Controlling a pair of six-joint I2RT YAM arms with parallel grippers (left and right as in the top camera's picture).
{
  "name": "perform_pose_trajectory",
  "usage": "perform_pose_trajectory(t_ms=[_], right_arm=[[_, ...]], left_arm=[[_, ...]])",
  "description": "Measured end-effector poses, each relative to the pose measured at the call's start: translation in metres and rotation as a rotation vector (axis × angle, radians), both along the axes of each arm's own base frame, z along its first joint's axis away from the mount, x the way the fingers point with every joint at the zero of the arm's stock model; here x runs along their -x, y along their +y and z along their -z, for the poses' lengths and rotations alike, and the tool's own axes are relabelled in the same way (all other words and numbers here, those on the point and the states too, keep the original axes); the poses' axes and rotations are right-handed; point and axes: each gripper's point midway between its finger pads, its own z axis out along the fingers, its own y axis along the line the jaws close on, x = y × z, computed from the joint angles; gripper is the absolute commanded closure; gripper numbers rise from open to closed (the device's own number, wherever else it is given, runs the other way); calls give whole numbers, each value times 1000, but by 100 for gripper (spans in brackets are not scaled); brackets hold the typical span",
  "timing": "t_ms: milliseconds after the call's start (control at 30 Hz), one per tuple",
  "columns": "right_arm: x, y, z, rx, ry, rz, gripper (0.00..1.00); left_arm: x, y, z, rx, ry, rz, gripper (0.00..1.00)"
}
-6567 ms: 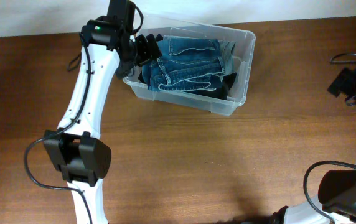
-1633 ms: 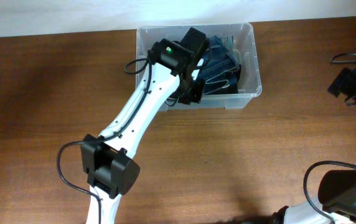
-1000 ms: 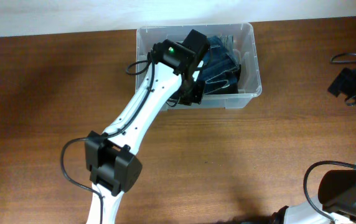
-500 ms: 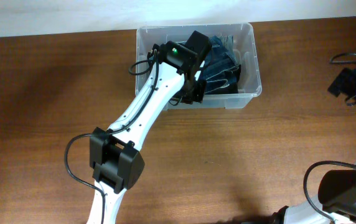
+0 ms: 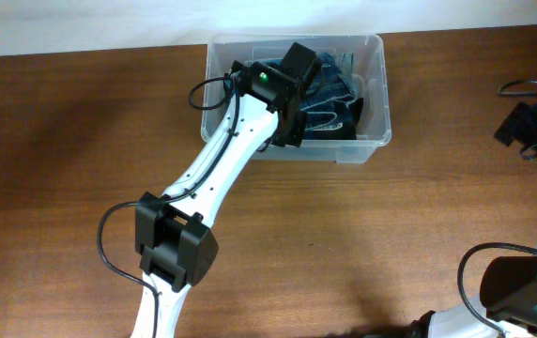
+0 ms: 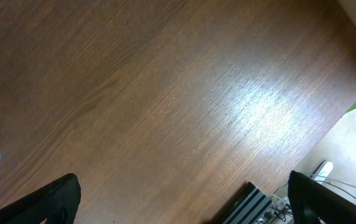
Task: Pack container
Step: 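Press the dark blue jeans down into the container with the left gripper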
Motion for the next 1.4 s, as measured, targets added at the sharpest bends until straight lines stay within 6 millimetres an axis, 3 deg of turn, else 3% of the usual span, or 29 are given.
perform_pose_trajectory(t_ms=[233,300,567,667,867,1033,1400], right_arm=[[0,0,0,0,0,-1,2],[0,0,0,0,0,0,2],[0,0,0,0,0,0,2],[0,0,0,0,0,0,2],[0,0,0,0,0,0,2],[0,0,0,0,0,0,2],[0,0,0,0,0,0,2]], left_arm=[[-7,2,-1,-18,-33,-11,97],[-7,2,2,-22,-28,-11,90],[-9,-1,9,-13,-19,-12,89],[-12,-3,13,-12,-20,-13,80],[-18,-7,21,-4,-30,-20,81],[-12,-9,22,19,11,-26,89],[20,-14,26,33,130,-95,89]])
